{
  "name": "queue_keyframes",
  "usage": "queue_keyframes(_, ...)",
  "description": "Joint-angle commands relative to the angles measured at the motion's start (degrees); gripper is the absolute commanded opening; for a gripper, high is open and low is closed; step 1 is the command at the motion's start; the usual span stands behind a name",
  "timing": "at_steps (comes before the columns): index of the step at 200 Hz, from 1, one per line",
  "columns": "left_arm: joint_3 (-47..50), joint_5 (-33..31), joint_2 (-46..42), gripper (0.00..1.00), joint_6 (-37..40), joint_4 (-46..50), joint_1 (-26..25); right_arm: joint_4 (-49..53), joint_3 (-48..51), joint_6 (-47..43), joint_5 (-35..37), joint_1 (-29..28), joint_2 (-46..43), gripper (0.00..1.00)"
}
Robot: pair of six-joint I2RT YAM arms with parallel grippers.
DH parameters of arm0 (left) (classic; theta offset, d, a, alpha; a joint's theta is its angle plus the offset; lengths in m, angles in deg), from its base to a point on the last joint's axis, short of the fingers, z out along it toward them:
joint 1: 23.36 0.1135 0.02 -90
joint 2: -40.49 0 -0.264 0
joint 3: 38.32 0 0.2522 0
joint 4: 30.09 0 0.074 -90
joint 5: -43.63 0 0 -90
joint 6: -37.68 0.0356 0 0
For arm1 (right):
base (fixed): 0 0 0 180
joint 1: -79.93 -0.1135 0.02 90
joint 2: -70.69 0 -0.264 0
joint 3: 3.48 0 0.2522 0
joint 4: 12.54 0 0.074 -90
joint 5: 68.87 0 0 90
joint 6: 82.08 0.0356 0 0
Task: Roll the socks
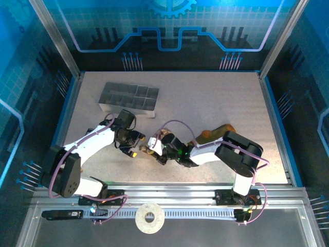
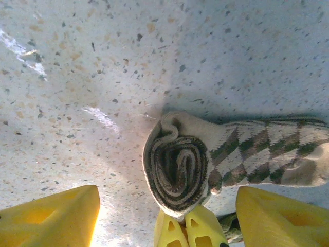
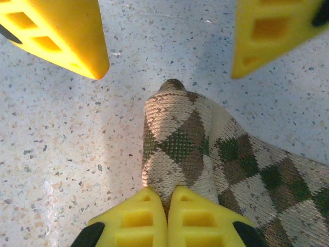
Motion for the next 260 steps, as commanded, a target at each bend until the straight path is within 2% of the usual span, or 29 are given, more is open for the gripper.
queue_keyframes(1, 1.11, 0.84, -1.19, 0.65, 3.00, -1.21, 0.26, 11.86, 4.97, 5.79, -4.82, 3.13, 4.62, 0.00)
queue_keyframes(34, 4.01, 3.08, -1.50, 0.56, 3.44, -6.01, -0.34, 10.61, 5.62, 9.84, -10.46, 6.44, 7.05, 0.00)
queue_keyframes(79, 4.27, 4.18, 0.91, 0.57, 3.17, -12.04, -3.26, 10.44, 4.83, 14.39, -17.24, 11.00, 10.92, 0.00)
queue_keyframes(140, 4.06, 3.82, 6.45, 0.51, 4.16, -12.97, -4.75, 16.24, 1.30, 16.04, -20.47, 14.41, 14.33, 0.00)
queue_keyframes(166, 3.08, 3.27, 10.50, 0.41, 5.23, -11.98, -5.14, 18.33, 0.34, 14.96, -19.52, 14.70, 14.51, 0.00)
queue_keyframes(208, 3.96, 2.04, 11.16, 0.07, 5.93, -3.13, -5.19, 23.26, -2.80, 7.43, -16.73, 14.05, 12.93, 0.00)
queue_keyframes(223, 4.70, 2.13, 9.63, 0.03, 5.92, -0.38, -5.23, 22.42, -3.00, 3.69, -16.94, 13.45, 10.45, 0.00)
queue_keyframes(242, 5.32, 2.42, 8.32, 0.00, 4.71, 2.17, -5.48, 17.54, -0.68, -1.25, -15.80, 11.60, 4.20, 0.11)
queue_keyframes(260, 5.26, 1.90, 7.52, 0.00, 1.88, 3.55, -5.88, 12.21, 2.50, -5.95, -13.07, 8.74, -2.89, 0.26)
